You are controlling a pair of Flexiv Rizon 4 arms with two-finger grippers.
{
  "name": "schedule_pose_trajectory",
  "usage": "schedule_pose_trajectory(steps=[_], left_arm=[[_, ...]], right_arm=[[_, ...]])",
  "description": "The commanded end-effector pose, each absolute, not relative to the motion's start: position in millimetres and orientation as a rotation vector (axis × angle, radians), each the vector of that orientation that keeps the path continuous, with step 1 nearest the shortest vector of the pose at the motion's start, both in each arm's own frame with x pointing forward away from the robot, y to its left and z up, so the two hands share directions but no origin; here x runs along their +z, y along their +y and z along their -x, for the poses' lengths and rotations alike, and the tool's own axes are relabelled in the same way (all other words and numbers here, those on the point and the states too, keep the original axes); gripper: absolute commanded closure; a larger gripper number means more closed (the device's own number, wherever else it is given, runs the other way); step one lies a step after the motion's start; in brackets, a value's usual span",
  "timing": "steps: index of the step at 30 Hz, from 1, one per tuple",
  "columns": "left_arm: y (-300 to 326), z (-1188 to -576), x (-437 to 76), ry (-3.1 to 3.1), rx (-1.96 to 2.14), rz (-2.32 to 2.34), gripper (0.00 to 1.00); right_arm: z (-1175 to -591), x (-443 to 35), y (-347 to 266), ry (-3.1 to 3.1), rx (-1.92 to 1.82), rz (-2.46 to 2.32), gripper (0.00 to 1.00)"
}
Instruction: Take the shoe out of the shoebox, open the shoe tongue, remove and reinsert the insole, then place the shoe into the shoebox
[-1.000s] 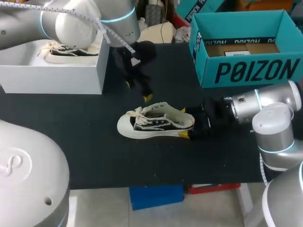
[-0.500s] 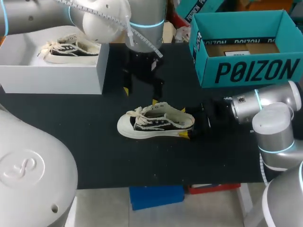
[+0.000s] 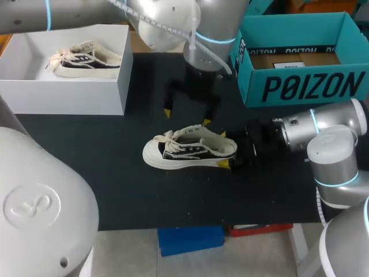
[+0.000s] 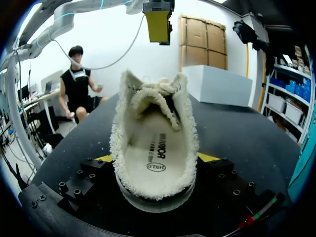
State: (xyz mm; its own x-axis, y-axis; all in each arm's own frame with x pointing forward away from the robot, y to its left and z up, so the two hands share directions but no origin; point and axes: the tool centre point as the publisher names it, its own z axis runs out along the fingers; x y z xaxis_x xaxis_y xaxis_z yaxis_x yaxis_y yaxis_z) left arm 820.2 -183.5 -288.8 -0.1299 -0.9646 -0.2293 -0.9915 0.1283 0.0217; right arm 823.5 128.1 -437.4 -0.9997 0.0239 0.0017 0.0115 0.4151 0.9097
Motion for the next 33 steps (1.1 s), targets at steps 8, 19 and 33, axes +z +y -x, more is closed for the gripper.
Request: schedule_pose_trajectory(steps=[8,19,33], left_arm=[[-213,-808,-322,2.103,0.403,1.809,0.00],[-228,-809,-354,2.047,0.550,1.788,0.00],[-209,-810,-370,1.982,0.699,1.714,0.58]], right_arm=[[-825,-442,130,2.633,1.691,-0.035,1.00],[-825,-442,130,2.633,1.691,-0.035,1.00],[-825,-442,130,2.633,1.691,-0.035,1.00]])
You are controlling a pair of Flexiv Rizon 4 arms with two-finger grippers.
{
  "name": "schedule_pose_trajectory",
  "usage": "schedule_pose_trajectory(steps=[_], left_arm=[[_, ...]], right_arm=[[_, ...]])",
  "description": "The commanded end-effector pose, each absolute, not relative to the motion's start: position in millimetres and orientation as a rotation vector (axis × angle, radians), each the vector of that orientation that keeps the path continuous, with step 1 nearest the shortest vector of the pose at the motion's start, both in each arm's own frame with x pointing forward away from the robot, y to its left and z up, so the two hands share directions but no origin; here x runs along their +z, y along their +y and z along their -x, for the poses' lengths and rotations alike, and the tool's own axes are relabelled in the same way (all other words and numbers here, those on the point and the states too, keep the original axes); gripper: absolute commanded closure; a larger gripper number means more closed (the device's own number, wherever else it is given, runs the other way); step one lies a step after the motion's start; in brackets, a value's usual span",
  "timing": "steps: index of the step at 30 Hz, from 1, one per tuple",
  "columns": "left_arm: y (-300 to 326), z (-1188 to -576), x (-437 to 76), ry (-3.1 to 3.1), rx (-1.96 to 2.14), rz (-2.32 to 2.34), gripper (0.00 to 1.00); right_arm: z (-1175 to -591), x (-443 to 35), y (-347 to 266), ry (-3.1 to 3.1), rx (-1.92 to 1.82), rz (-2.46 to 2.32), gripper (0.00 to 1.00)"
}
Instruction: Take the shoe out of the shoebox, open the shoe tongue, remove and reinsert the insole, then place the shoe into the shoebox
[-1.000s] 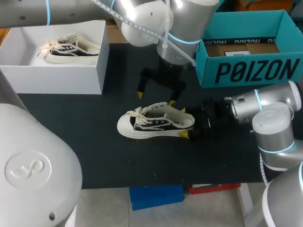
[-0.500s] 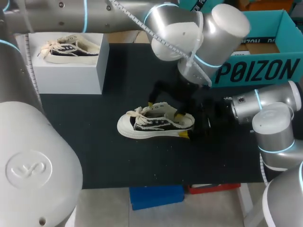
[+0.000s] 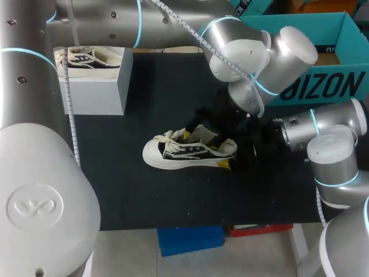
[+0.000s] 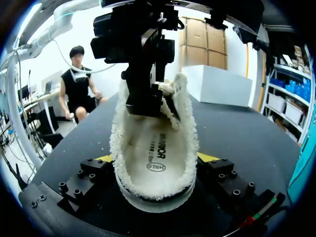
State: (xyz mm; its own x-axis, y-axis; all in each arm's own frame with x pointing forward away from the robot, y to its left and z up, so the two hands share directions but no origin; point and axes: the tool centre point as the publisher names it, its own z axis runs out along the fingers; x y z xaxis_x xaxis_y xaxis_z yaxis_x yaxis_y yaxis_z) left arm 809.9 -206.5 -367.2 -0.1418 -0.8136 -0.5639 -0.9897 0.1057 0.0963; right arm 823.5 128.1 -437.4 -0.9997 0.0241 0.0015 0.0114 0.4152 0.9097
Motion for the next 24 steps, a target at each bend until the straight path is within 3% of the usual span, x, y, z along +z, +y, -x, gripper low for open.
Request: schedule_pose_trajectory(steps=[1,3,4,24], left_arm=[[-207,-810,-370,1.981,0.705,1.711,0.66],[-204,-810,-370,1.974,0.706,1.702,0.93],[-203,-810,-370,1.976,0.703,1.696,1.00],[-195,-804,-324,2.039,0.486,1.722,1.00]], right_arm=[[-825,-442,130,2.633,1.691,-0.035,1.00],[-825,-442,130,2.633,1.691,-0.035,1.00],[-825,-442,130,2.633,1.691,-0.035,1.00],[-825,-442,130,2.633,1.691,-0.035,1.00]])
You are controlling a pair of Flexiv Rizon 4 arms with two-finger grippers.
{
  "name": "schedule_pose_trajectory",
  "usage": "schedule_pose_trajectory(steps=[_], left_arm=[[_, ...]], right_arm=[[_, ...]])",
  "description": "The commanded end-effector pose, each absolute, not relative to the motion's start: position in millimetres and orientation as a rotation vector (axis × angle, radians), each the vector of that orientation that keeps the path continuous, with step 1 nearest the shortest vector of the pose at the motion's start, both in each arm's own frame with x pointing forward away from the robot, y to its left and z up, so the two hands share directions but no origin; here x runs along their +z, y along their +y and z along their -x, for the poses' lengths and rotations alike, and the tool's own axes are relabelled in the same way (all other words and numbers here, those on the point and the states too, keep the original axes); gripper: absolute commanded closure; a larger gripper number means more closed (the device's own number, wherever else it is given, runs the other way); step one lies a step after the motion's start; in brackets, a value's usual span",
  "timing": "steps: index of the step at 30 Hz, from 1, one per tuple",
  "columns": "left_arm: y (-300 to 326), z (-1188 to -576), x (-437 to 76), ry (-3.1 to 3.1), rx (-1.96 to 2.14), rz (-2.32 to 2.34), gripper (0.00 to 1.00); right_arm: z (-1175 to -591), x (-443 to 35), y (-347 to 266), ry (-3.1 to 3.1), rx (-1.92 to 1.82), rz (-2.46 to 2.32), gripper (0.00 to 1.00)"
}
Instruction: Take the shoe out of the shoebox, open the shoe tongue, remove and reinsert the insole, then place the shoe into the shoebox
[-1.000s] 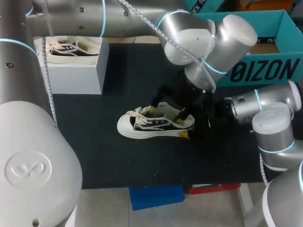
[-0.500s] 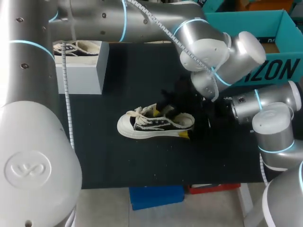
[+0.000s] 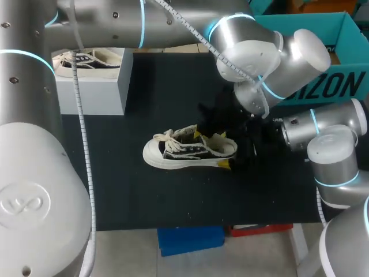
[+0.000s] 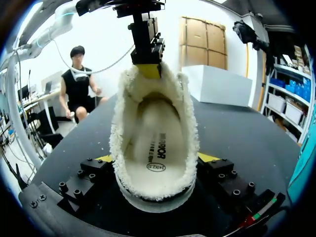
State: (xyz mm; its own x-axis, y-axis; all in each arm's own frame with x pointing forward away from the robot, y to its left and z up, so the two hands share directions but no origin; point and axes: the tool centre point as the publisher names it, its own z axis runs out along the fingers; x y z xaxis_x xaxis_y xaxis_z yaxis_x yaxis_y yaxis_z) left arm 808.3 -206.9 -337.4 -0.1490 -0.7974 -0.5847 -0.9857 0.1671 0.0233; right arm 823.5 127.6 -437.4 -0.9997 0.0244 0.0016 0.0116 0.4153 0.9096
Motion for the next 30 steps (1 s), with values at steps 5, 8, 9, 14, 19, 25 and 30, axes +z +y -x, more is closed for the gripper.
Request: schedule_pose_trajectory(steps=[5,8,9,14,19,25,30], left_arm=[[-177,-801,-315,2.008,0.459,1.766,1.00],[-163,-799,-313,1.977,0.461,1.791,1.00],[-158,-799,-314,1.970,0.466,1.800,1.00],[-135,-794,-318,1.932,0.492,1.835,1.00],[-117,-793,-317,1.905,0.498,1.886,0.00],[-102,-793,-317,1.868,0.501,1.921,0.00],[-90,-794,-319,1.826,0.508,1.946,0.00]], right_arm=[[-825,-442,130,2.633,1.691,-0.035,1.00],[-825,-442,130,2.633,1.691,-0.035,1.00],[-825,-442,130,2.633,1.691,-0.035,1.00],[-825,-442,130,2.633,1.691,-0.035,1.00],[-825,-442,130,2.633,1.691,-0.035,0.98],[-825,-442,130,2.633,1.691,-0.035,0.99],[-825,-442,130,2.633,1.691,-0.035,0.98]])
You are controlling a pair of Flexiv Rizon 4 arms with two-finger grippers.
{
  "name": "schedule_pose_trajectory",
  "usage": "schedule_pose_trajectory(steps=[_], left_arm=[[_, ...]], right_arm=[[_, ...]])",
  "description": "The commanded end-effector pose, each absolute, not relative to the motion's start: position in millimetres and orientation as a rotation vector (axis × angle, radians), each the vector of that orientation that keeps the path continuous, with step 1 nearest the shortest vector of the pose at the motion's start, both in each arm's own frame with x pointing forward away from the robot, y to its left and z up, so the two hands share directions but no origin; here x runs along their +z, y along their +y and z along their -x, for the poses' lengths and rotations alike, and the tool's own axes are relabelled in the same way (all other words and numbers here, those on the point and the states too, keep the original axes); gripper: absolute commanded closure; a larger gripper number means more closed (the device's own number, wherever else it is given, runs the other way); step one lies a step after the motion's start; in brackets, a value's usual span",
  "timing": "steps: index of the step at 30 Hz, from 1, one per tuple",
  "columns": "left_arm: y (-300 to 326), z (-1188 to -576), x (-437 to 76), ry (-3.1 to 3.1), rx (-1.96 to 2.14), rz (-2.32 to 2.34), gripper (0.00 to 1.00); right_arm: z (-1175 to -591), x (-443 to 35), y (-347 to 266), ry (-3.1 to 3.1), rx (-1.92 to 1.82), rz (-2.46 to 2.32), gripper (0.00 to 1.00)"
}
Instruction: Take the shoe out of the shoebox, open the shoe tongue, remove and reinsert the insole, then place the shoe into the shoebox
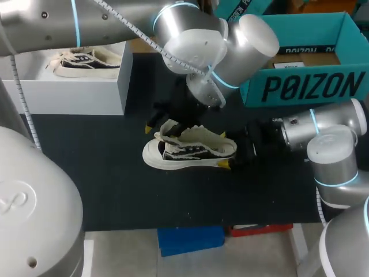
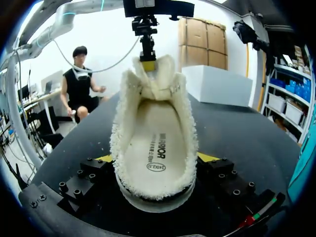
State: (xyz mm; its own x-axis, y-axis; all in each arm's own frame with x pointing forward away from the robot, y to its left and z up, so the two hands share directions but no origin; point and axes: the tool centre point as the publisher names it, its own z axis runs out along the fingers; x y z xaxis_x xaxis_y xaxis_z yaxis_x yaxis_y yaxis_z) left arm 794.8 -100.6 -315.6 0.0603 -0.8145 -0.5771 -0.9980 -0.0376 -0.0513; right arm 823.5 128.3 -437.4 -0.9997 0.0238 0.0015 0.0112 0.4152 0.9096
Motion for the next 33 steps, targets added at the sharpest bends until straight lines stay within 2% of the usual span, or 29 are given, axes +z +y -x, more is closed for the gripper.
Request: schedule_pose_trajectory(steps=[1,19,28,33], left_arm=[[-88,-793,-320,1.813,0.514,1.950,0.00],[-64,-792,-356,1.680,0.648,1.944,0.00],[-73,-793,-369,1.657,0.648,1.904,0.00],[-71,-793,-362,1.691,0.596,1.921,0.00]], right_arm=[[-825,-442,130,2.633,1.691,-0.035,0.99],[-825,-442,130,2.633,1.691,-0.035,0.99],[-825,-442,130,2.633,1.691,-0.035,0.92],[-825,-442,130,2.633,1.691,-0.035,0.94]])
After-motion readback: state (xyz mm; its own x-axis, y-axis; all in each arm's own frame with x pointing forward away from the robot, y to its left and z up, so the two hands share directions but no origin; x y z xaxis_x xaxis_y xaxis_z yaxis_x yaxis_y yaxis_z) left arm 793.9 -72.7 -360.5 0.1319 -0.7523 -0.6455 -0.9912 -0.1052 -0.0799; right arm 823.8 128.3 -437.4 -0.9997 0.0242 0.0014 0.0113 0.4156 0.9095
